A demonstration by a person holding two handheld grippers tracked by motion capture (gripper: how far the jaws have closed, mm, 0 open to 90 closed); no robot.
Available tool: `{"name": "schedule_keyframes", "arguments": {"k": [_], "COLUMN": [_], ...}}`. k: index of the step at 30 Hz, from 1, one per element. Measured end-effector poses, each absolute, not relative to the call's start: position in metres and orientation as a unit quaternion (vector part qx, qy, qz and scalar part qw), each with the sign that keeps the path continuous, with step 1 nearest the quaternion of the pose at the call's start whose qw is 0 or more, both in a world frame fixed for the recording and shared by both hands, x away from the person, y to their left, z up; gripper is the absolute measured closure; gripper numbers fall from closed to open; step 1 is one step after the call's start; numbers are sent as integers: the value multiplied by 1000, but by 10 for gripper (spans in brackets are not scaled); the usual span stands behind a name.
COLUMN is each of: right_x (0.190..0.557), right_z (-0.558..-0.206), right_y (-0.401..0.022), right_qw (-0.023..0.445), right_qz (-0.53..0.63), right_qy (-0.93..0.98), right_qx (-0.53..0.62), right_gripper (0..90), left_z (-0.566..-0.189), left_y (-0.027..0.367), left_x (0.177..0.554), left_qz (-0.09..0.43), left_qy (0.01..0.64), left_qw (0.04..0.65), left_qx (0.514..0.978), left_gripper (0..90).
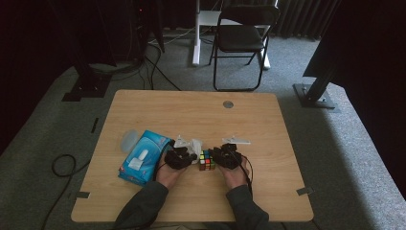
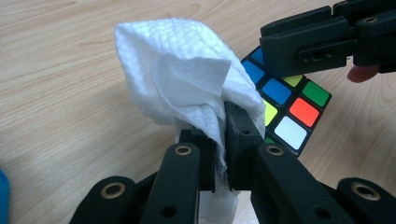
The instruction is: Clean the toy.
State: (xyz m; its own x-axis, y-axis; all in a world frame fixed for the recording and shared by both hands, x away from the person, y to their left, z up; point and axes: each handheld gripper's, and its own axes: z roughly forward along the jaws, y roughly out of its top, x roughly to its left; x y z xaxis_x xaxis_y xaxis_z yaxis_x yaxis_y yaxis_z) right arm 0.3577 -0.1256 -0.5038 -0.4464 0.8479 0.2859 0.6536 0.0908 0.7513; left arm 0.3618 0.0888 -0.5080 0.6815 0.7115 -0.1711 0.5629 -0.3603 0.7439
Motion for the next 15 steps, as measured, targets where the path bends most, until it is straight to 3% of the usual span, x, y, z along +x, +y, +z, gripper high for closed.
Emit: {"name": "schedule_keyframes", "arguments": {"k": [15], "right_x": [359], "right_z": [-506], "right_y": [-124], "right_qw": [129], "right_qz": [441], "right_qy": [718], "right_qx": [523], "right_gripper": [694], "left_z": [-508], "left_y": [84], "left_x": [373], "left_qz": [91], "left_qy": [404], "left_qw": [406], "left_qx": [815], "left_gripper": [865]}}
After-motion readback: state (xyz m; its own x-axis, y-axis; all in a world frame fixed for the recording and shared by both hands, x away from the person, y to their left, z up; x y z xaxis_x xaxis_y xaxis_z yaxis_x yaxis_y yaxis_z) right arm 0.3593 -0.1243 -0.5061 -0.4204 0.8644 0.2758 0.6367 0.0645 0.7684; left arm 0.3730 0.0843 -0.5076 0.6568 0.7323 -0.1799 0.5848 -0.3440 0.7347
